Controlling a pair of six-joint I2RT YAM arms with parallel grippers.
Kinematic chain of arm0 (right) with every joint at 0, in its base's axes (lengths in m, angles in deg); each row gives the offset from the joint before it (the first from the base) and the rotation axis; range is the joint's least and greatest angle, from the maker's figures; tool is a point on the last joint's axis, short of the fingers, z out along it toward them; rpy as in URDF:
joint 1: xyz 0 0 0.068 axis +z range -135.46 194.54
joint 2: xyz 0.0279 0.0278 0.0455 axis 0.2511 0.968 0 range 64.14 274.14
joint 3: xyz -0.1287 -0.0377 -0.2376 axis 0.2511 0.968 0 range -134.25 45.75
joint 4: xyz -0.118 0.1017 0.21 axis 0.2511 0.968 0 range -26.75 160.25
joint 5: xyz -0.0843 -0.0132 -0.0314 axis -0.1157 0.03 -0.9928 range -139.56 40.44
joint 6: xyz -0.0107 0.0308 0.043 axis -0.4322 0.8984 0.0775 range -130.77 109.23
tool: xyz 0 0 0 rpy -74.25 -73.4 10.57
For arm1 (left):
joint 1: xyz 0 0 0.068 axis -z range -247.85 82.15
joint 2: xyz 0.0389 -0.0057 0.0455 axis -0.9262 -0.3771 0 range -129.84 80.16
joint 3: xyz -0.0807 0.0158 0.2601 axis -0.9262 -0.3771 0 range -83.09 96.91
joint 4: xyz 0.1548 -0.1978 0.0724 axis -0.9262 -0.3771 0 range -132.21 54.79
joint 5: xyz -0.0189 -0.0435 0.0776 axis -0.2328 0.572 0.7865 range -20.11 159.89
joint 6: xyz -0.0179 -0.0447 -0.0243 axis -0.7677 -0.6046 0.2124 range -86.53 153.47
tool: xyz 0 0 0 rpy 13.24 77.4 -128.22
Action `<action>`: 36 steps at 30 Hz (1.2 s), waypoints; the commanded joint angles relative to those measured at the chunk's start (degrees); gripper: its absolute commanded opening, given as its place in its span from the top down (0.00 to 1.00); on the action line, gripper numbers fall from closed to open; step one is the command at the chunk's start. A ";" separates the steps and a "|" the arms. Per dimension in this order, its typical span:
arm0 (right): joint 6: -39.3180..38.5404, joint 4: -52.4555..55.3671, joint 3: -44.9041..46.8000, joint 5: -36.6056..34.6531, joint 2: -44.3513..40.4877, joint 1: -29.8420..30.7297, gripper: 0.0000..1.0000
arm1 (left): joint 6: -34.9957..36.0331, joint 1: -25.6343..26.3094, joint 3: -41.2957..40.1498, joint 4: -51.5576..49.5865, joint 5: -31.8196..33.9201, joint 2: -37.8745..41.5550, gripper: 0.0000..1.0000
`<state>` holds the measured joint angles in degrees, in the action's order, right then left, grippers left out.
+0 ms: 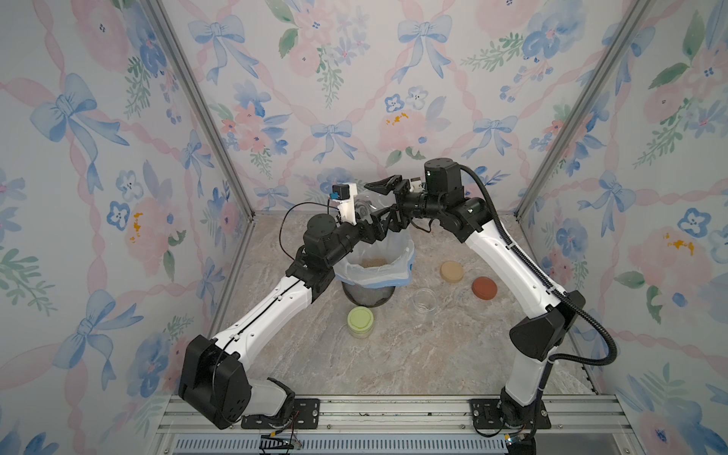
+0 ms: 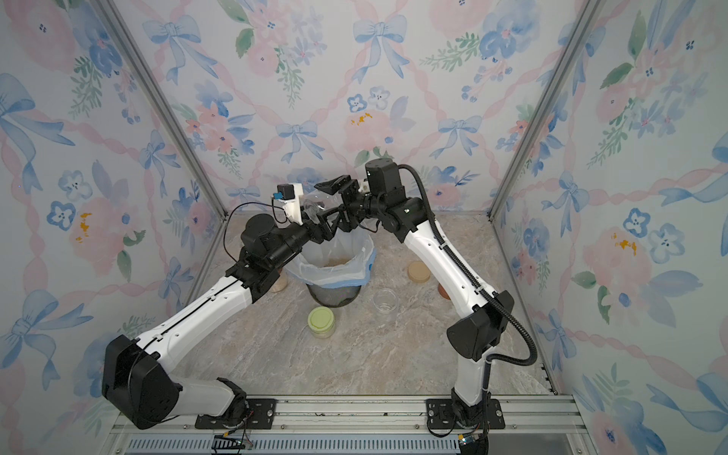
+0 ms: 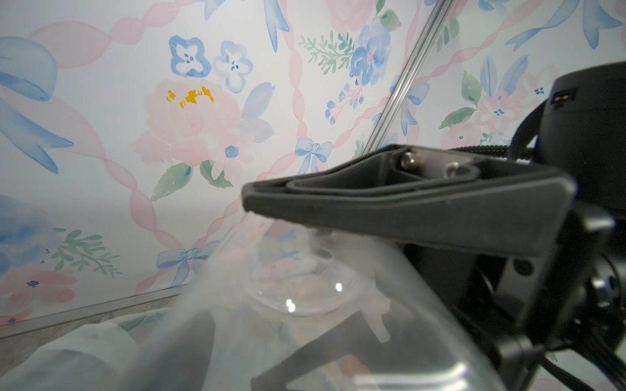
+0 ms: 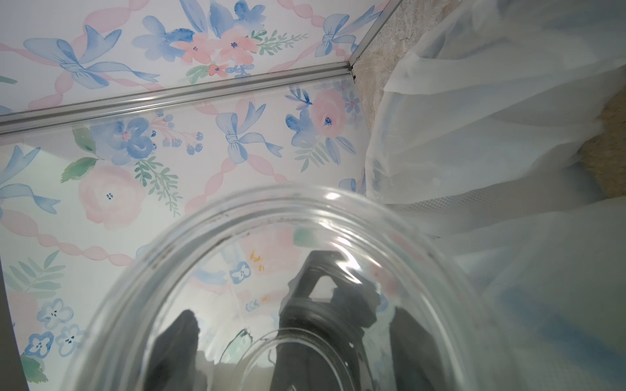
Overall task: Empty moldy rice from jars
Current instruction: Place the jar at the center of the board.
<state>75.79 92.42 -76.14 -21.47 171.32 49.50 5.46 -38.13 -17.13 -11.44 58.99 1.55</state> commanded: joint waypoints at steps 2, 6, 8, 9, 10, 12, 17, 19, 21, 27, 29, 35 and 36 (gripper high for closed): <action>-1.98 -2.23 -0.35 1.88 1.46 0.42 1.00 | -0.05 0.78 3.28 5.11 -2.68 -0.05 1.00; -3.64 -1.20 -1.62 1.53 1.84 -0.14 1.00 | -0.26 0.71 2.87 5.16 -3.47 0.14 1.00; -4.99 -0.15 -2.96 1.31 2.22 -0.41 1.00 | -0.54 0.63 2.41 5.18 -3.52 0.42 0.95; -5.41 0.25 -3.55 1.09 2.46 -0.51 1.00 | -0.77 0.52 2.11 5.21 -3.54 0.71 0.80; -5.97 0.35 -4.09 1.07 2.62 -0.59 1.00 | -0.82 0.53 1.84 5.17 -3.43 0.92 0.69; -7.21 1.08 -5.37 0.67 2.97 -0.82 1.00 | -1.16 0.41 1.17 5.07 -3.26 1.43 0.37; -10.09 2.37 -7.74 0.31 3.63 -1.42 1.00 | -2.27 -0.22 -0.08 5.06 -2.70 2.60 0.02; -11.22 2.81 -8.51 -0.28 3.61 -1.88 1.00 | -2.69 -0.49 -0.36 5.07 -3.30 3.02 0.02; -12.14 2.81 -8.97 -0.54 3.60 -2.39 1.00 | -3.06 -0.61 -0.70 5.09 -4.09 3.57 0.02; -14.85 3.14 -10.60 -1.42 3.82 -4.08 1.00 | -3.28 -0.87 -2.54 5.11 -5.56 6.06 0.02; -16.19 3.72 -11.12 -1.71 3.92 -4.52 1.00 | -3.33 -0.84 -3.21 5.06 -5.85 7.22 0.02; -22.51 6.48 -11.57 -3.47 3.58 -5.43 1.00 | -3.37 -1.49 -5.75 4.47 -7.15 10.79 0.02; -23.90 7.13 -11.49 -3.87 3.48 -5.48 1.00 | -3.30 -1.60 -6.16 4.35 -7.44 11.53 0.02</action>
<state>57.17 99.63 -85.63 -22.71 174.71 45.00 2.59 -39.38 -22.18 -9.52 54.51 10.06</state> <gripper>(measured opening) 0.855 0.979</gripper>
